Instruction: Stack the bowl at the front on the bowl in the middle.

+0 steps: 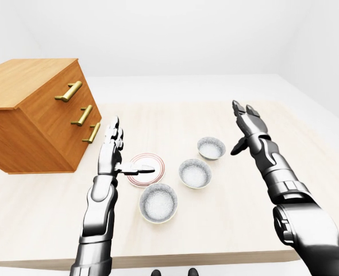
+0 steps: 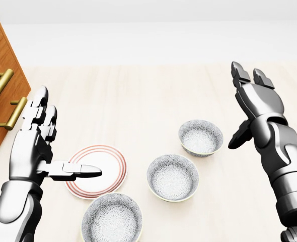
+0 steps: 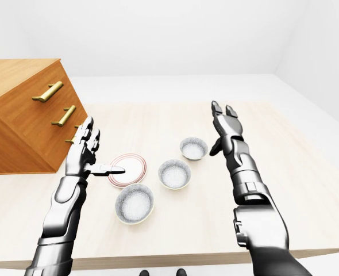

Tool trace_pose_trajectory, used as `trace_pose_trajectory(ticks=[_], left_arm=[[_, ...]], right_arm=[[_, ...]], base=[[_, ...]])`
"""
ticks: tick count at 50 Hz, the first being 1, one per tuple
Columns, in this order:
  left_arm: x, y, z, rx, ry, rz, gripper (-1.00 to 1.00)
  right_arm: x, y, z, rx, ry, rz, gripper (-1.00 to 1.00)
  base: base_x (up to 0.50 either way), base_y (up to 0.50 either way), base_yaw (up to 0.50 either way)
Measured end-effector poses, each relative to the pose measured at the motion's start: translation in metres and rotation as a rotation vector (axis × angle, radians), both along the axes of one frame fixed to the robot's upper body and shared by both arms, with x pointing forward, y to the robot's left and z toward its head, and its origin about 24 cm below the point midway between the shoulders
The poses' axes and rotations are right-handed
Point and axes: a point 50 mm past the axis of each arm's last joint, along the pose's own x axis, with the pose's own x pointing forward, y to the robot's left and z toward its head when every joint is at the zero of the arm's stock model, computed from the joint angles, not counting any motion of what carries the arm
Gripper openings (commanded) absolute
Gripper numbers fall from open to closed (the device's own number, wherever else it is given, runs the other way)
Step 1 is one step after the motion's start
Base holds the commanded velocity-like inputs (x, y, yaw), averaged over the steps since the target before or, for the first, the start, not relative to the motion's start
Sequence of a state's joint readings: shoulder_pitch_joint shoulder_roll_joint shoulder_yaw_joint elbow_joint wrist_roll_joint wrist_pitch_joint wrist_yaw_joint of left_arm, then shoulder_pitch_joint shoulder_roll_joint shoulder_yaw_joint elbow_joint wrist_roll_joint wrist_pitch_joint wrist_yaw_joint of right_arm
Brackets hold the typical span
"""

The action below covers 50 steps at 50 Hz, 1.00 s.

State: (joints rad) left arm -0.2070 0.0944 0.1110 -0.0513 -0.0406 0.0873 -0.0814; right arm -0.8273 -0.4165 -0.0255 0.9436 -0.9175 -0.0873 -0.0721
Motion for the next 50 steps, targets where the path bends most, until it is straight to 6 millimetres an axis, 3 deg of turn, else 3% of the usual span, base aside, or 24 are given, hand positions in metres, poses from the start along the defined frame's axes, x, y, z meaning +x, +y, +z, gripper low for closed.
trace_pose_trajectory(ticks=[30,50], left_arm=[[0.000,0.004,0.001,-0.016,-0.003,0.009,1.00],[0.000,0.006,0.002,-0.020,-0.009,0.009,1.00]], right_arm=[[-0.002,0.029,-0.041,-0.210,0.150,0.084,1.00],[0.001,0.075,-0.055,-0.337,0.164,0.209,1.00]], base=[[0.00,0.00,0.00],[0.00,0.00,0.00]])
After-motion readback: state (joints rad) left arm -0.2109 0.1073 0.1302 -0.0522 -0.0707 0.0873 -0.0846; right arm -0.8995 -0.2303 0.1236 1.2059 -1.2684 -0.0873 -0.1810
